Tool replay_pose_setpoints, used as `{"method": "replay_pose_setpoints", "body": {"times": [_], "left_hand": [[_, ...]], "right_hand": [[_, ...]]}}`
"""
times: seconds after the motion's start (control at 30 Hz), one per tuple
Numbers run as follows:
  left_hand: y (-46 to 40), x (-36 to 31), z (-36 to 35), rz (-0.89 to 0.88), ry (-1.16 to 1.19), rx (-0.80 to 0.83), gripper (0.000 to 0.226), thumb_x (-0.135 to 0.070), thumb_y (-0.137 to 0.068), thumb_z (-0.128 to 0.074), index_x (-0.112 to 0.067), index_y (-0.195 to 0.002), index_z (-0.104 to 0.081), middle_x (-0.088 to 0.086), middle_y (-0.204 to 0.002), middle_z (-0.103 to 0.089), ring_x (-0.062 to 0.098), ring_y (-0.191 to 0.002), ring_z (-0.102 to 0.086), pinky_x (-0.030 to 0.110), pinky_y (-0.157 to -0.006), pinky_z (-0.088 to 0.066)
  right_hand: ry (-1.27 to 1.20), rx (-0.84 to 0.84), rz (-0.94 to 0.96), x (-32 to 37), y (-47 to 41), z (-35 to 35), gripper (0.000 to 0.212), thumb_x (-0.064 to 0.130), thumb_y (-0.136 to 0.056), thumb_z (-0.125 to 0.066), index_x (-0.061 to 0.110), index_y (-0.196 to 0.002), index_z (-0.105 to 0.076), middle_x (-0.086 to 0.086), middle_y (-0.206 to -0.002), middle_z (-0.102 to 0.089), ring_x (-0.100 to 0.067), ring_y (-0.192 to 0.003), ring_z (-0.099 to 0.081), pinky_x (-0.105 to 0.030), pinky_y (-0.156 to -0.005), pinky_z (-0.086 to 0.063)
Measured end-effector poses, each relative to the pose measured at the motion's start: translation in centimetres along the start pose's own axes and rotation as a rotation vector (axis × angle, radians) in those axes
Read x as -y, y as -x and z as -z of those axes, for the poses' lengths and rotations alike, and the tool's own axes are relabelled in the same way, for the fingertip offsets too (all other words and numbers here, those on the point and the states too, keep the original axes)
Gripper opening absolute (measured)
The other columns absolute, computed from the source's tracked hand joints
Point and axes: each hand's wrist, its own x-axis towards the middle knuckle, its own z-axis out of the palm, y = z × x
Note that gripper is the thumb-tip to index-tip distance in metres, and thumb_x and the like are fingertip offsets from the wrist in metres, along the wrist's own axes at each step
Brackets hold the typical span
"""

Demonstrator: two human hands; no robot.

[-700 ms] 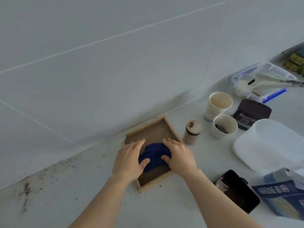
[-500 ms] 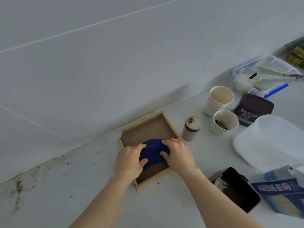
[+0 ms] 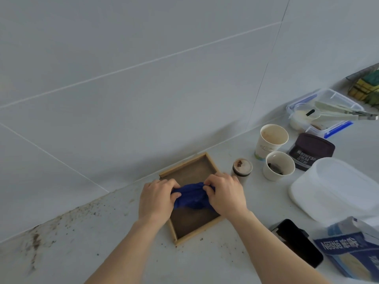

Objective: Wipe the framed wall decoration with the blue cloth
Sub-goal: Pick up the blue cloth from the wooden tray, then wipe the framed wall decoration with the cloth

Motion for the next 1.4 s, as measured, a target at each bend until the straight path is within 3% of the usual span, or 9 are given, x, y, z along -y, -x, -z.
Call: {"method": "replay_pose_setpoints", "body": {"times": [0.2, 0.6, 0.77, 0.93, 1.1, 1.23, 1.4], "left_hand": [[0.3, 0.7, 6.0, -0.05, -0.016, -0.117, 0.016, -0.038, -0.097, -0.064, -0.034, -0.109, -0.073, -0.013, -0.102, -0.075, 0.016, -0.1, -0.061, 0.032, -0.093, -0.042], [5.5, 5.4, 19.3, -0.077, -0.036, -0.391, 0.011, -0.033, -0.096, -0.064, -0.033, -0.1, -0.074, -0.013, -0.095, -0.075, 0.019, -0.093, -0.061, 0.034, -0.09, -0.042], [9.5, 8.5, 25.0, -0.083, -0.056, -0.514, 0.011, -0.034, -0.096, -0.064, -0.033, -0.1, -0.075, -0.013, -0.092, -0.076, 0.018, -0.089, -0.061, 0.033, -0.086, -0.043], [13.5, 12.2, 30.8, -0.084, -0.06, -0.631, 0.013, -0.037, -0.096, -0.064, -0.035, -0.102, -0.075, -0.015, -0.094, -0.076, 0.015, -0.092, -0.062, 0.03, -0.085, -0.043], [16.5, 14.9, 36.4, -0.079, -0.074, -0.727, 0.017, -0.041, -0.098, -0.061, -0.036, -0.109, -0.073, -0.014, -0.098, -0.075, 0.013, -0.092, -0.061, 0.028, -0.084, -0.042], [18.2, 16.1, 40.3, -0.074, 0.003, -0.808, 0.016, -0.041, -0.095, -0.065, -0.035, -0.108, -0.074, -0.014, -0.098, -0.076, 0.015, -0.096, -0.065, 0.033, -0.083, -0.05], [18.8, 16.2, 44.1, -0.128, 0.24, -0.838, 0.044, -0.037, -0.092, -0.072, -0.044, -0.133, -0.056, -0.021, -0.108, -0.072, 0.008, -0.102, -0.065, 0.029, -0.085, -0.052]], "right_hand": [[0.017, -0.051, 0.06, 3.8, -0.9, 3.5, 0.017, 0.033, -0.1, -0.059, 0.028, -0.104, -0.075, 0.008, -0.107, -0.067, -0.02, -0.104, -0.059, -0.036, -0.098, -0.04], [0.032, -0.218, 0.223, 16.9, 0.4, 11.1, 0.018, 0.032, -0.1, -0.059, 0.029, -0.103, -0.076, 0.009, -0.111, -0.068, -0.019, -0.102, -0.063, -0.035, -0.099, -0.041], [0.051, -0.253, 0.257, 24.3, 2.6, 14.0, 0.017, 0.033, -0.1, -0.055, 0.032, -0.099, -0.072, 0.009, -0.096, -0.077, -0.02, -0.085, -0.068, -0.035, -0.089, -0.047], [0.04, -0.285, 0.289, 31.9, 5.0, 16.2, 0.015, 0.034, -0.1, -0.054, 0.034, -0.1, -0.07, 0.01, -0.091, -0.079, -0.021, -0.085, -0.069, -0.03, -0.07, -0.041], [0.038, -0.336, 0.342, 38.8, 6.5, 18.7, 0.017, 0.033, -0.101, -0.051, 0.036, -0.102, -0.068, 0.011, -0.089, -0.079, -0.023, -0.084, -0.068, -0.032, -0.07, -0.05], [-0.119, -0.367, 0.36, 43.1, 7.1, 20.5, 0.013, 0.03, -0.099, -0.058, 0.034, -0.098, -0.07, 0.011, -0.086, -0.077, -0.024, -0.082, -0.069, -0.036, -0.073, -0.057], [-0.688, -0.313, 0.319, 46.7, 7.3, 23.1, 0.011, 0.021, -0.097, -0.065, 0.023, -0.092, -0.074, 0.001, -0.091, -0.077, -0.021, -0.085, -0.072, -0.032, -0.07, -0.059]]}}
